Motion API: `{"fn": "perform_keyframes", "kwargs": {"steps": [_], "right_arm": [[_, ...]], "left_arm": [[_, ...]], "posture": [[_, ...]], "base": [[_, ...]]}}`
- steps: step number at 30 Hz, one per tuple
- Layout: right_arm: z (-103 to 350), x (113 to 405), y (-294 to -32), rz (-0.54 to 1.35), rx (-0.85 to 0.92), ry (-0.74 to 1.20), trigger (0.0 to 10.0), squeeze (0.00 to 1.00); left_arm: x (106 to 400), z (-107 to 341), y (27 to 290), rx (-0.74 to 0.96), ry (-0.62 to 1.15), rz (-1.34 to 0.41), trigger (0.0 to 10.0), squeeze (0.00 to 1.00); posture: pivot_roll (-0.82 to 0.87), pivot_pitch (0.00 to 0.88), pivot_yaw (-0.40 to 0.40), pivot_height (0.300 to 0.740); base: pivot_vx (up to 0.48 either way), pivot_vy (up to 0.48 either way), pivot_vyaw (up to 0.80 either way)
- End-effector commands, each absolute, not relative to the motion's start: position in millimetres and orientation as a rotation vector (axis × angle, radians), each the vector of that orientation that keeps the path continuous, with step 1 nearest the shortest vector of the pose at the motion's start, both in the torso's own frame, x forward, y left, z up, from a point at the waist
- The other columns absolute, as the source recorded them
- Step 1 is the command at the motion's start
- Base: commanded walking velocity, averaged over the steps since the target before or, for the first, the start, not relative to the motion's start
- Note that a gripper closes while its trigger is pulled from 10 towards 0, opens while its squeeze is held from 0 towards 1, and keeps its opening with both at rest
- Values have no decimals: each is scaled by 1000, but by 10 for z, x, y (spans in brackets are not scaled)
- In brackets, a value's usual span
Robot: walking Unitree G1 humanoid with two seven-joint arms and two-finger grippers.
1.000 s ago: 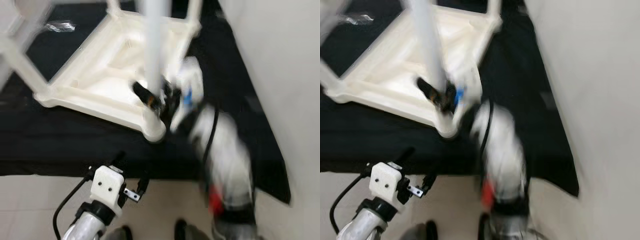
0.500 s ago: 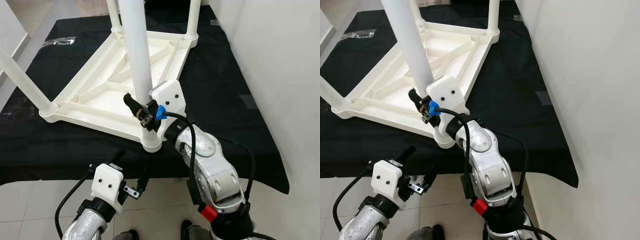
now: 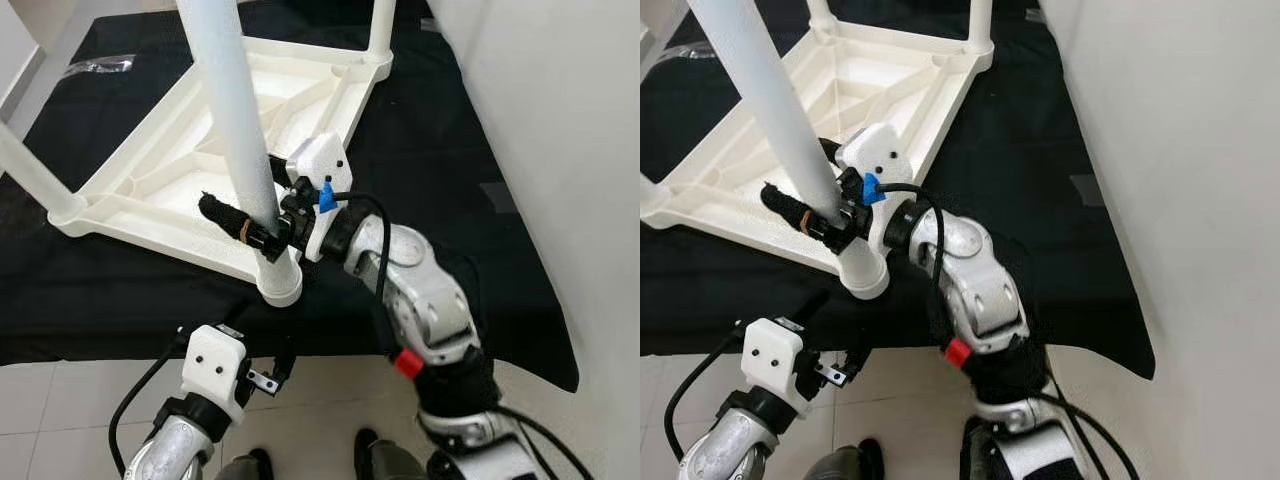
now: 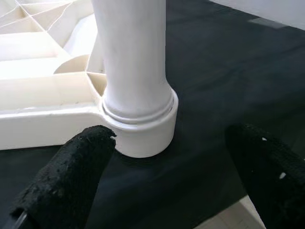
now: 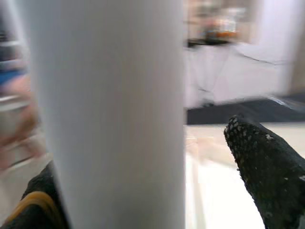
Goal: Building children table
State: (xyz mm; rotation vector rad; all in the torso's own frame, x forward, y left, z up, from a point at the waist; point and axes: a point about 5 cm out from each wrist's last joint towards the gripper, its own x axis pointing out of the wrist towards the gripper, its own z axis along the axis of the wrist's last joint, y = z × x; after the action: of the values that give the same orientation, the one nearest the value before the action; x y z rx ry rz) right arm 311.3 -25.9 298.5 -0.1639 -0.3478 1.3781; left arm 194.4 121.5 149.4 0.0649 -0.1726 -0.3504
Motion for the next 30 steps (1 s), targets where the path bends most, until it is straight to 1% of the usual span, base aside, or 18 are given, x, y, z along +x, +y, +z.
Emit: {"fn": "perform_keyframes", "kwargs": {"steps": [1,2,4,6,9,12,13,14,15,16,24,30], "right_arm": [[3029,3059,-240,1560,-151,-397,10000,0],[3029,3059,-240,1560,-151,-397,10000,0],[3141,3104,-305,1728,-149,-383,10000,0],[3197,3131,-350,1822,-151,-368,10000,0],[3211,3139,-362,1844,-153,-366,10000,0],[3278,3220,-405,1939,-188,-340,10000,0],[3278,3220,-405,1939,-188,-340,10000,0],[3289,3240,-408,1954,-203,-335,8588,0],[3289,3240,-408,1954,-203,-335,8588,0],[3305,3261,-400,1960,-209,-341,0,0],[3312,3273,-379,1973,-224,-352,0,0],[3110,3304,-416,1901,-282,-330,0,0]], "left_arm": [[1907,1449,1223,76,-146,-343,10000,0],[1907,1449,1223,76,-146,-343,10000,0],[1893,1461,1211,75,-150,-343,10000,0],[1882,1468,1202,75,-152,-342,10000,0],[1879,1470,1200,75,-153,-341,10000,0],[1867,1483,1194,74,-157,-334,10000,0],[1867,1483,1194,74,-157,-334,10000,0],[1865,1486,1193,74,-158,-333,10000,0],[1865,1486,1193,74,-158,-333,10000,0],[1864,1488,1192,74,-158,-332,10000,0],[1868,1491,1184,72,-158,-334,10000,0],[1869,1483,1175,70,-158,-332,10000,0]], "posture": [[118,293,-7,740],[118,293,-7,740],[129,299,-16,740],[135,301,-21,740],[135,301,-21,740],[142,308,-29,740],[142,308,-29,740],[142,310,-30,740],[142,310,-30,740],[141,310,-29,740],[138,310,-25,740],[118,298,-33,740]], "base": [[0,0,0],[0,0,0],[0,0,0],[0,0,0],[0,0,0],[0,0,0],[0,0,0],[0,0,0],[0,0,0],[0,0,0],[0,0,0],[0,0,0]]}}
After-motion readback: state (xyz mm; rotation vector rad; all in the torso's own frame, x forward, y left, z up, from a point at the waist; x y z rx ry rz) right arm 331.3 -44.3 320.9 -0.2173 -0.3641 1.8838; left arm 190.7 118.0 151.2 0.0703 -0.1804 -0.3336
